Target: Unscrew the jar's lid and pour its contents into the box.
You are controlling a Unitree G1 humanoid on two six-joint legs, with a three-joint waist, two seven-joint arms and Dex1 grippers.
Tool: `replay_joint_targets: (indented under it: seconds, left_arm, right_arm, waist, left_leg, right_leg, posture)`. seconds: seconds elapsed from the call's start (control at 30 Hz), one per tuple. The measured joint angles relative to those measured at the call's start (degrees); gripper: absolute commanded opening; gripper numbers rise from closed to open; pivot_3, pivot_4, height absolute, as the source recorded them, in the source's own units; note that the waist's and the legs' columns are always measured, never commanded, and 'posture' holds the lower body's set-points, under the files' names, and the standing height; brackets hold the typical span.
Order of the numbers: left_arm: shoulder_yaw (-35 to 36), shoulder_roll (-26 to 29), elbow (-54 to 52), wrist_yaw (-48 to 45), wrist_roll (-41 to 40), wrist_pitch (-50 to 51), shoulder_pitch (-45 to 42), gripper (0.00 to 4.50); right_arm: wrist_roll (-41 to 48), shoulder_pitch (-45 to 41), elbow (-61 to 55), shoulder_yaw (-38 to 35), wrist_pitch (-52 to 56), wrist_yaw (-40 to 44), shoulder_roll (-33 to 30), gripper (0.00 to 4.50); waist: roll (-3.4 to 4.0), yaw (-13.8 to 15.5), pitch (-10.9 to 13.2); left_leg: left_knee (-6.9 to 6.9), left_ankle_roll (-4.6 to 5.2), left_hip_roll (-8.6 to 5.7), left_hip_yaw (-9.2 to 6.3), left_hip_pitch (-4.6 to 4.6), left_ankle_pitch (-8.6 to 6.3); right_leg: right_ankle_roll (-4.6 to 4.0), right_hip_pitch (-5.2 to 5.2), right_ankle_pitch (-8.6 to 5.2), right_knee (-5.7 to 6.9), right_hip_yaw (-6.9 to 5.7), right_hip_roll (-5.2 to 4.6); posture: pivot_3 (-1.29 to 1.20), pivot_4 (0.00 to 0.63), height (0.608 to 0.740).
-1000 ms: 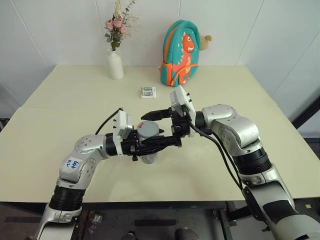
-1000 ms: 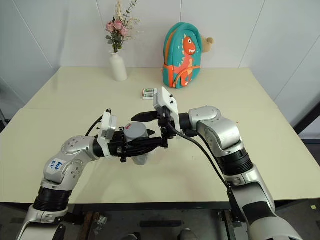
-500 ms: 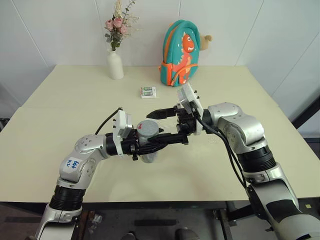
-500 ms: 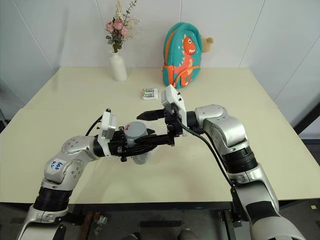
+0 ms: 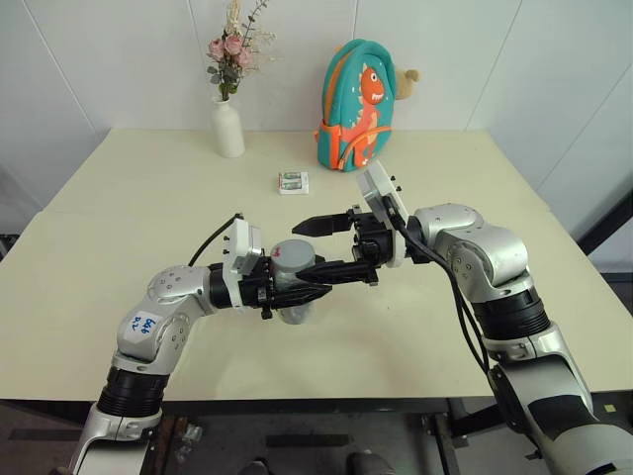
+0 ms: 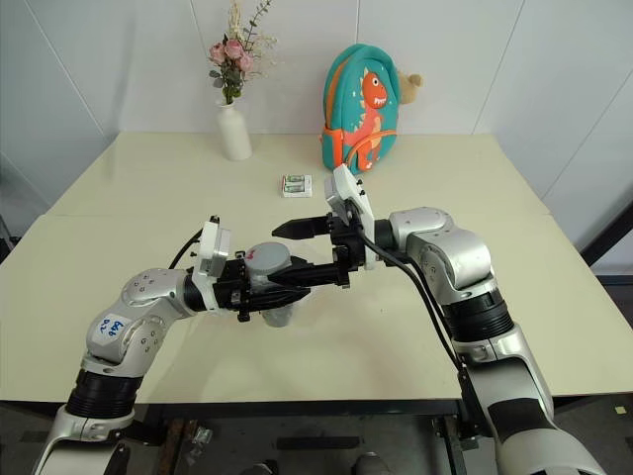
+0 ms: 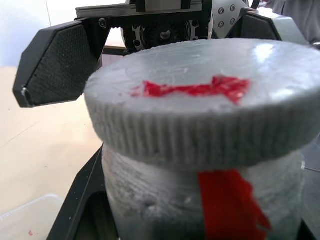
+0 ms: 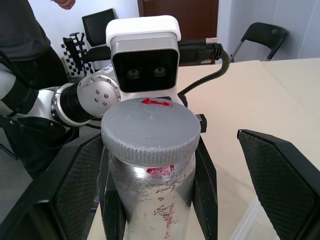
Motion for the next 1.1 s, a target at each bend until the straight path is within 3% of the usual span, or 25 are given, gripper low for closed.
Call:
replay_joint_targets:
  seconds: [0.8, 1.0, 1.1]
  left_arm:
    - [0.0, 0.6, -1.2, 0.1, 0.0, 0.0, 0.6, 2.26]
    - [0.1, 0.9, -1.2, 0.0, 0.0, 0.0, 0.6, 2.26]
    - [0.1, 1.0, -1.2, 0.0, 0.0, 0.0, 0.6, 2.26]
  right_arm:
    - [1.7, -2.0, -0.3, 0.3, 6.4, -1.1, 1.9, 4.45]
    - [2.9, -2.1, -0.3, 0.0, 6.8, -1.2, 2.5, 2.65]
    - [3.2, -2.0, -0.3, -0.3, 6.9, -1.2, 2.7, 2.53]
  waist:
    - [0.00, 0.0, 0.0]
    - [0.00, 0.0, 0.0]
    - [0.00, 0.0, 0.0]
  left_leg:
    - [0.00, 0.00, 0.00, 0.00, 0.00, 0.00]
    - [0.00, 0.00, 0.00, 0.00, 0.00, 0.00]
    - [0.00, 0.00, 0.00, 0.00, 0.00, 0.00]
  right_leg:
    - [0.00, 0.00, 0.00, 0.00, 0.00, 0.00]
    - [0.00, 0.00, 0.00, 0.00, 0.00, 0.00]
    - [0.00, 0.00, 0.00, 0.00, 0.00, 0.00]
  posture:
    - [0.00, 0.150, 0.740]
    - [0.00, 0.150, 0.740]
    - [0.00, 0.150, 0.740]
